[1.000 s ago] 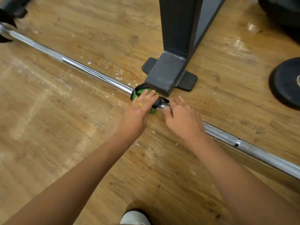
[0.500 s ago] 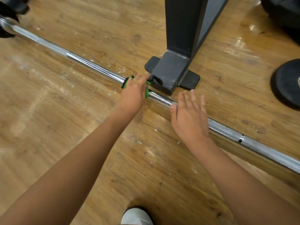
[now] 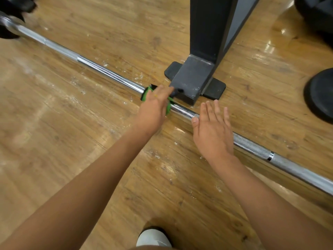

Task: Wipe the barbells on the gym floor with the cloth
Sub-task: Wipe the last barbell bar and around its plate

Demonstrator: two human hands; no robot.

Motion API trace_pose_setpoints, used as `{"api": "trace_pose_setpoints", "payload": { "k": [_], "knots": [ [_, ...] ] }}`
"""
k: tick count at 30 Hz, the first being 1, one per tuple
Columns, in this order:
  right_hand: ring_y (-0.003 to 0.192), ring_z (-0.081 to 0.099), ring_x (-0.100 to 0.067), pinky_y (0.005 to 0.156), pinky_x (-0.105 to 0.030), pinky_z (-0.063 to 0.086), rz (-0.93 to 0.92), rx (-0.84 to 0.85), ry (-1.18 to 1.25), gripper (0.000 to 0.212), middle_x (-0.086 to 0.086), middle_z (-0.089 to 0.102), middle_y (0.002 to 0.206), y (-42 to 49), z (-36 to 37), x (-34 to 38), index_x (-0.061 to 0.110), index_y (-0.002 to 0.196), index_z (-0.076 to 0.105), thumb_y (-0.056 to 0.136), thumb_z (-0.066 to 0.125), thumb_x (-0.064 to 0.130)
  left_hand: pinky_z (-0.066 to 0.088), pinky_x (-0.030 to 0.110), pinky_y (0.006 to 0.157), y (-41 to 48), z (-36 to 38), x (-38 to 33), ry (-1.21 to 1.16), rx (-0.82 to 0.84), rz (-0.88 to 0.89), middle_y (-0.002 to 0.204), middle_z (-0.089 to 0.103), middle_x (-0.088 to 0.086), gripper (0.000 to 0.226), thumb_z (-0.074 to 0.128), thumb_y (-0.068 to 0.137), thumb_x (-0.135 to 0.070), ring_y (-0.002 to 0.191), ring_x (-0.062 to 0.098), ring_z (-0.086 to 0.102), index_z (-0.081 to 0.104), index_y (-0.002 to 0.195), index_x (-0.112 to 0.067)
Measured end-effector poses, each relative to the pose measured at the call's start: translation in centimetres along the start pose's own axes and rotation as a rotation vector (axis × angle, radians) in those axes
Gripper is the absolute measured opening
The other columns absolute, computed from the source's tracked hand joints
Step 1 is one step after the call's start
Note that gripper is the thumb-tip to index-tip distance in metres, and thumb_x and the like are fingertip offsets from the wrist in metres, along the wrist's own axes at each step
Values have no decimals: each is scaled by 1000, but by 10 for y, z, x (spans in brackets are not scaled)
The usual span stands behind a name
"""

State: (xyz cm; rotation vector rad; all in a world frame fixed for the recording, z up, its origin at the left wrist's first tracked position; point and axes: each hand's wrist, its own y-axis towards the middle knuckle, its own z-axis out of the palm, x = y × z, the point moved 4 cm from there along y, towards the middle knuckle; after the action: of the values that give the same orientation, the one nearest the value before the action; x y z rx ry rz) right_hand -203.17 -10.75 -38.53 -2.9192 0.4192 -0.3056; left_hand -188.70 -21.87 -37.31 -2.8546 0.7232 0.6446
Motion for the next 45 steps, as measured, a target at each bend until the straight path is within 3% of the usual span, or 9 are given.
{"api": "trace_pose_setpoints", "payload": {
  "k": [4,8,14,19,24,29,34,39,45],
  "knots": [
    [155,-4,-22,125,-41,-8,1,-13,-1,62,-8,8,167,-3,1,1,9,159,9,107,4,42,25,50,121,-16,3,-2,-14,36,123,156,44,8,52,43,101,5,151,28,25,47,149,-15],
    [155,-7,-23,125,-42,-7,-13,-12,-6,61,-8,6,167,-8,3,4,9,159,7,108,3,42,35,53,116,-3,-8,29,-83,-73,-97,153,46,12,49,43,101,2,151,29,26,49,147,-15],
    [154,-8,-23,124,-42,-10,-4,-36,20,61,-8,4,167,-18,9,13,9,159,5,107,4,41,21,44,121,-38,6,5,-7,61,191,158,42,2,55,47,100,3,152,25,24,44,151,-17],
    [155,0,-25,126,-44,-2,-29,-122,15,57,-13,13,166,-28,18,17,5,157,12,109,6,35,37,52,115,-26,-2,27,-97,-59,-84,150,51,8,50,42,101,0,151,29,26,49,146,-19],
    [154,13,-28,124,-45,4,-24,-163,33,59,-15,24,163,-38,23,25,2,156,26,106,18,34,23,43,121,-58,9,2,-32,105,218,151,50,3,52,47,100,2,150,26,30,47,149,-17],
    [155,8,-28,124,-46,5,-41,-153,49,63,-15,17,165,-54,26,33,2,157,22,103,22,35,35,51,117,-54,-12,42,-74,-63,-103,152,49,8,51,46,100,1,151,26,27,47,149,-15],
    [155,1,-30,125,-49,10,-75,-119,87,68,-18,8,166,-70,29,39,0,158,16,100,25,34,7,14,120,-87,0,17,2,67,128,157,43,0,55,46,101,-2,152,23,23,41,153,-19],
    [155,-8,-31,125,-50,7,-92,-74,105,71,-19,-2,166,-82,32,46,1,158,8,100,29,34,30,51,120,-87,-9,36,-98,-78,-117,156,44,3,52,45,101,-1,152,22,24,44,151,-17],
    [154,-12,-32,125,-50,1,-126,-32,145,77,-20,-8,165,-96,37,52,1,158,3,100,39,36,30,53,119,-107,-2,33,-107,2,-73,158,41,0,55,45,101,-2,153,16,19,42,152,-21]
  ]
}}
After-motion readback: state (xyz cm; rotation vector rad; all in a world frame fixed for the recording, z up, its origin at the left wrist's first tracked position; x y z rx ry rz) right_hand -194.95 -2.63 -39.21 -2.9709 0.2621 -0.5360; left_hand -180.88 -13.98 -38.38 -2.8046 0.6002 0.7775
